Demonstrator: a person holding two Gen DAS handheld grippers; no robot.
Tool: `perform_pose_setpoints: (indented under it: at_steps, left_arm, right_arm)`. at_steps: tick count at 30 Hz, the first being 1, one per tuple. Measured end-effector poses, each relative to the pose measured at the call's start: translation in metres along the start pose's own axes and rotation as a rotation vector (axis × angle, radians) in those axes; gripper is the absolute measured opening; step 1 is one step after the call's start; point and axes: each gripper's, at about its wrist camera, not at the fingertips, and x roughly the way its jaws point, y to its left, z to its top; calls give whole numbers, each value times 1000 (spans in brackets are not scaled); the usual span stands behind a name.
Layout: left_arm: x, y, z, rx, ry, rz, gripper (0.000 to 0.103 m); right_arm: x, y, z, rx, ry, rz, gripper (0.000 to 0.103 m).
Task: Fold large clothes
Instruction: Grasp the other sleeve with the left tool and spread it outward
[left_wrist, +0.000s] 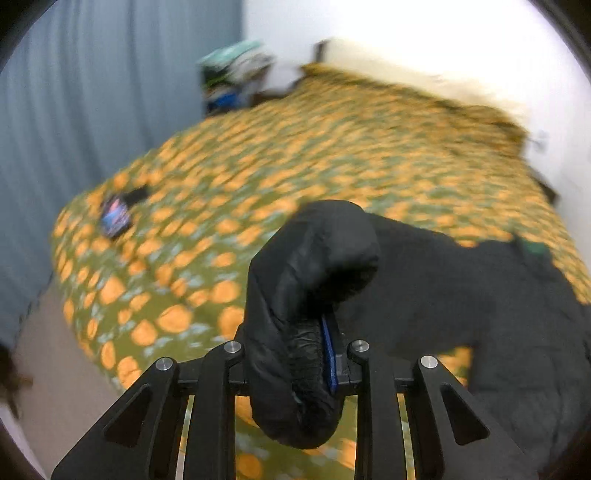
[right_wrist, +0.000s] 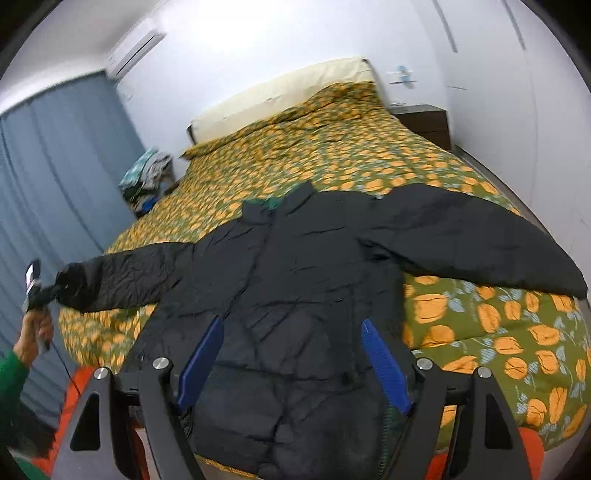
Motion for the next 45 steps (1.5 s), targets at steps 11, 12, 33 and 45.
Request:
perform_pose_setpoints:
  at_steps: [11,12,33,45]
  left_arm:
    - [43,25,-40,-57,151,193,69]
    - [35,25,-43,-55,147,174,70]
    - [-51,-238,-219,582,344,-417,75]
    - [-116,-240,-184,542,170,-401,91]
  right_arm:
    - [7,13,-15,-35,88,-85,80]
    - [9,8,-16,-24,98,-101,80]
    - [74,-48,-67,56,499,-179,21]
    - [60,-36,-68,66,459,-244,53]
